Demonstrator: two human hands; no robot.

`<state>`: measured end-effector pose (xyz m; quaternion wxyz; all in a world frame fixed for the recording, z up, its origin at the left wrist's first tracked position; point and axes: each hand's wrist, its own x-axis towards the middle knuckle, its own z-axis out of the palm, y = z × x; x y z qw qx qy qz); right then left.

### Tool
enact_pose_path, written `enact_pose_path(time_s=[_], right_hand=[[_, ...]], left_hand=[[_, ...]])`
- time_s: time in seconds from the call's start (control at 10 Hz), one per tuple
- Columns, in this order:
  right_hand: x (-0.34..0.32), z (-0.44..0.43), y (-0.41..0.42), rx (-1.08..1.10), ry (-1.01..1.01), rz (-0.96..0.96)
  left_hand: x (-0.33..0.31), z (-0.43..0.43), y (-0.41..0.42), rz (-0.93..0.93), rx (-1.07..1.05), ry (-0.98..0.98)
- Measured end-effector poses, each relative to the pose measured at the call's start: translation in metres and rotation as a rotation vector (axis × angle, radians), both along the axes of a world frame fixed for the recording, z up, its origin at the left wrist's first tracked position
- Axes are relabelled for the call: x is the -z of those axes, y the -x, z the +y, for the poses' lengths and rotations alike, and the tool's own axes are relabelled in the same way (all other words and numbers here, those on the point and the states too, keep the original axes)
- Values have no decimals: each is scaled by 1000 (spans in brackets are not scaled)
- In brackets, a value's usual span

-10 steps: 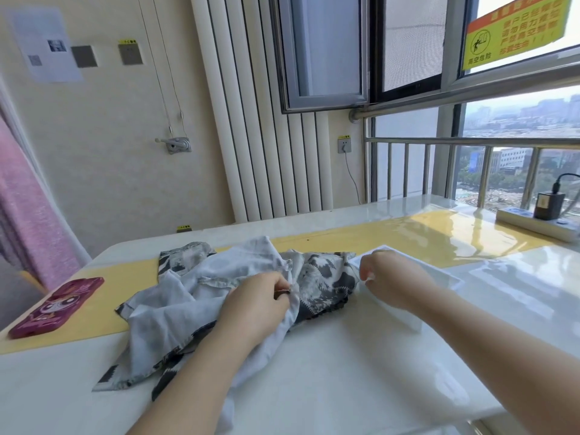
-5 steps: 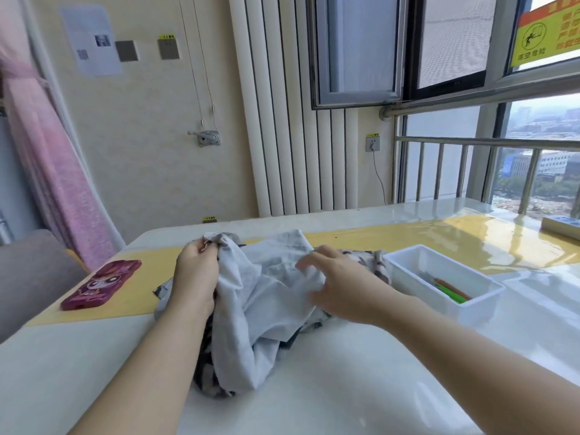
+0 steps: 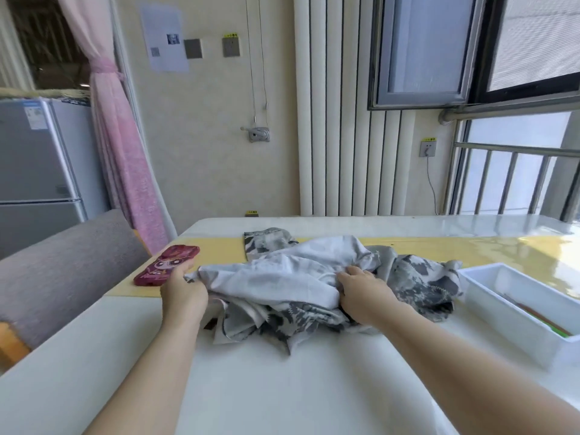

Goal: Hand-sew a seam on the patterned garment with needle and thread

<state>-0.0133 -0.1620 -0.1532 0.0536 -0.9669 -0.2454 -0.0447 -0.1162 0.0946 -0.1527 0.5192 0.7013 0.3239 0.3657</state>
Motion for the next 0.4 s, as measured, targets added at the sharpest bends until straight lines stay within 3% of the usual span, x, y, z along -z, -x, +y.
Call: enact_pose_path(time_s=[0.1, 0.2, 0.3, 0.4], right_hand=[[1, 9, -3, 27, 65, -48], [-12, 10, 1, 18, 53, -31], [-32, 7, 8, -25, 60, 51], [-64, -5, 23, -121, -115, 49]], left_hand=[[-7, -11, 3, 9, -82, -185], [-21, -40, -1, -62, 87, -441], [-27, -75, -15, 25, 417, -476], [-19, -99, -27, 108, 552, -450]])
